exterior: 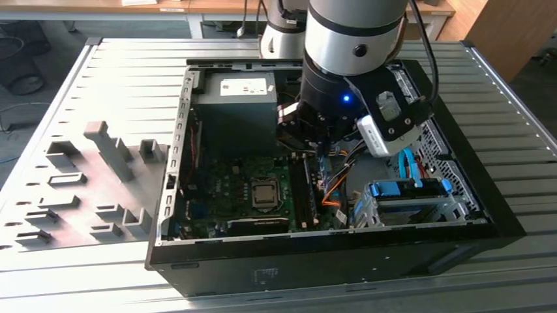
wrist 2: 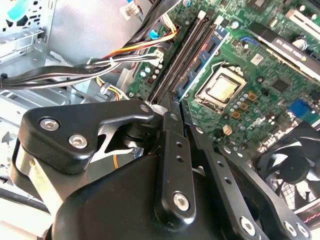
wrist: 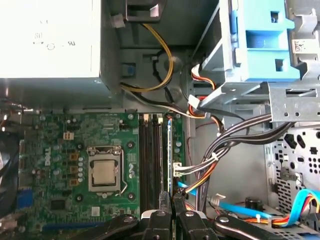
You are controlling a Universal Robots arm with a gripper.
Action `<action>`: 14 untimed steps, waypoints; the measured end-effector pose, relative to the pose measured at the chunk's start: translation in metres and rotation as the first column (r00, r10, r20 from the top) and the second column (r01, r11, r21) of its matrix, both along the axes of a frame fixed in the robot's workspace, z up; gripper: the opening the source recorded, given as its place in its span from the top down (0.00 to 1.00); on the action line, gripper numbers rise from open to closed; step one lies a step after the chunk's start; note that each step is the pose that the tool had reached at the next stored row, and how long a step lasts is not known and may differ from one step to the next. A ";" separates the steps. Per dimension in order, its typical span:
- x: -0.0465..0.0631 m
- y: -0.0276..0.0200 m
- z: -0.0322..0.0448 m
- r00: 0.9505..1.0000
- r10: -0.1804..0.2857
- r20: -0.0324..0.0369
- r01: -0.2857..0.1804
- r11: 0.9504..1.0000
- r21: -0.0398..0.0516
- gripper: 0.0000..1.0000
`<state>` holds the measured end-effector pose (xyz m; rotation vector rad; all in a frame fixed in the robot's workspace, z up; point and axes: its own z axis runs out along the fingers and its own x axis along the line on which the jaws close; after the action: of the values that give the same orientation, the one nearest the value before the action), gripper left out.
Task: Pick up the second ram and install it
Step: 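Insert the second ram into the second slot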
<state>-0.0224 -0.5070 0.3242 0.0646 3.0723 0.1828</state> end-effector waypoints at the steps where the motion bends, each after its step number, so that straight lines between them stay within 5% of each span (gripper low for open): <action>1: 0.000 0.0000 0.0000 1.000 0.000 0.000 0.000 1.000 0.000 0.86; 3: 0.000 0.0000 -0.0003 1.000 0.000 -0.004 0.000 1.000 -0.006 0.86; 6: 0.000 0.0000 -0.0003 1.000 -0.001 -0.024 0.000 0.999 -0.050 0.86; 12: 0.000 0.0003 -0.0012 0.999 -0.001 -0.045 -0.001 0.999 -0.054 0.86; 14: 0.000 0.0003 -0.0012 0.999 -0.001 -0.045 -0.001 0.999 -0.054 0.86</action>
<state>-0.0223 -0.5068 0.3230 0.0666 3.1198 0.0991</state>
